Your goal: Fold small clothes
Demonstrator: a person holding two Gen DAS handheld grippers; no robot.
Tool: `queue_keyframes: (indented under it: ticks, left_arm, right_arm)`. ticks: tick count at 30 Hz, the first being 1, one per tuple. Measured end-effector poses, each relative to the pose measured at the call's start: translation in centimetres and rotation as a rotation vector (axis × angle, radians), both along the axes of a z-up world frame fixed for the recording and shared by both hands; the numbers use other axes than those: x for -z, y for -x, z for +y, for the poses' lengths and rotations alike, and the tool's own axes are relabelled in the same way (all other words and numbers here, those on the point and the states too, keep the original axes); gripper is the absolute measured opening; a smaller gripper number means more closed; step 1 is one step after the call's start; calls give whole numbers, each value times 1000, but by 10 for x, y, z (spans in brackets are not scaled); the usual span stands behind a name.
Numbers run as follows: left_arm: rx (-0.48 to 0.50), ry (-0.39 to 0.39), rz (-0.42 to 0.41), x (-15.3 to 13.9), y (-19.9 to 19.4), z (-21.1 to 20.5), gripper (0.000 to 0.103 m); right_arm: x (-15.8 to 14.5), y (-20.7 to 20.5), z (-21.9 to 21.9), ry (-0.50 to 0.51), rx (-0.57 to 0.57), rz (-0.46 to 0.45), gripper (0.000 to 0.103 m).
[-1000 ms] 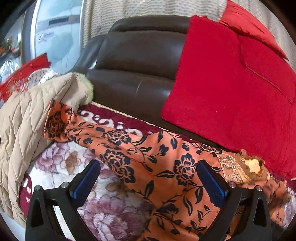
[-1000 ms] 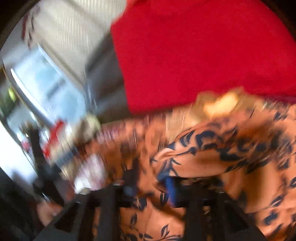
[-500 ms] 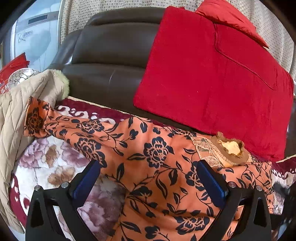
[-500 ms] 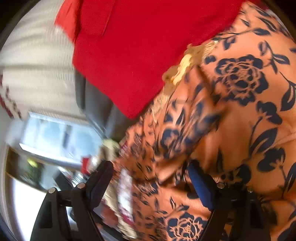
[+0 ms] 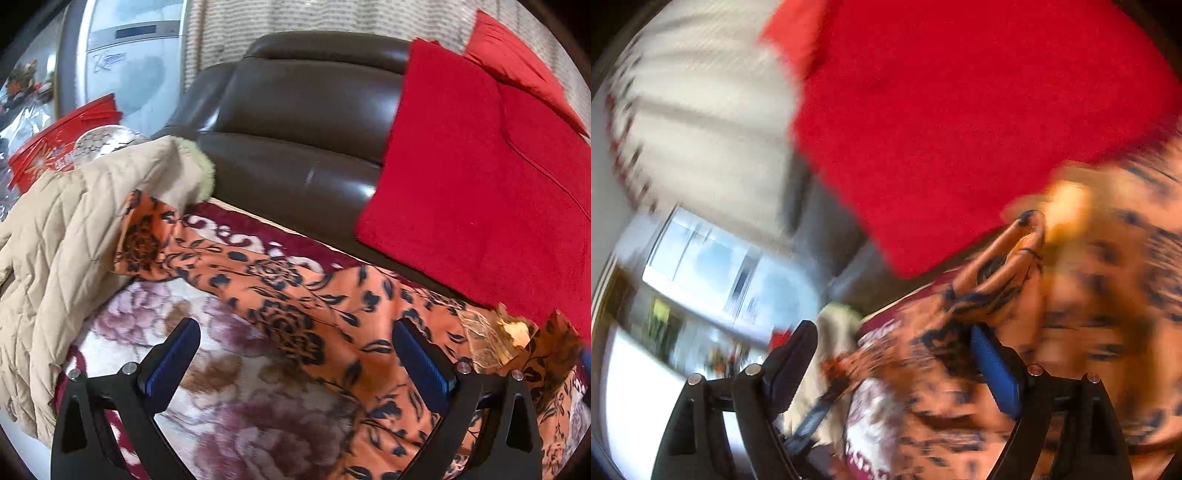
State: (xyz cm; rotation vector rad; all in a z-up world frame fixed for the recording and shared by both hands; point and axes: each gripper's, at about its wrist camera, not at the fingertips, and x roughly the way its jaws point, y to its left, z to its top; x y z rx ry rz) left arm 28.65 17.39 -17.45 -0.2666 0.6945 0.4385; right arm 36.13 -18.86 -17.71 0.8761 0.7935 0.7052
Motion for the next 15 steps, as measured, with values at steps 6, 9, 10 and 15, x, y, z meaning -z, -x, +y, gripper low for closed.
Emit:
queue_keyframes:
  ticks: [6,9,10,15]
  left_arm:
    - [-16,22,-10,0,7,16,103]
    - [6,36,-18,-1,8,13,103]
    - [20,45,-21,-1,8,10,103]
    - [127,66,-11,5,-1,-18,103]
  right_arm:
    - [-41,25,43,163,-71,-162,86]
    - [-19,30,22,260,-20,-97,72]
    - [-8,34,9,284,10,-69,69]
    - [28,48,-50,401,155,13,68]
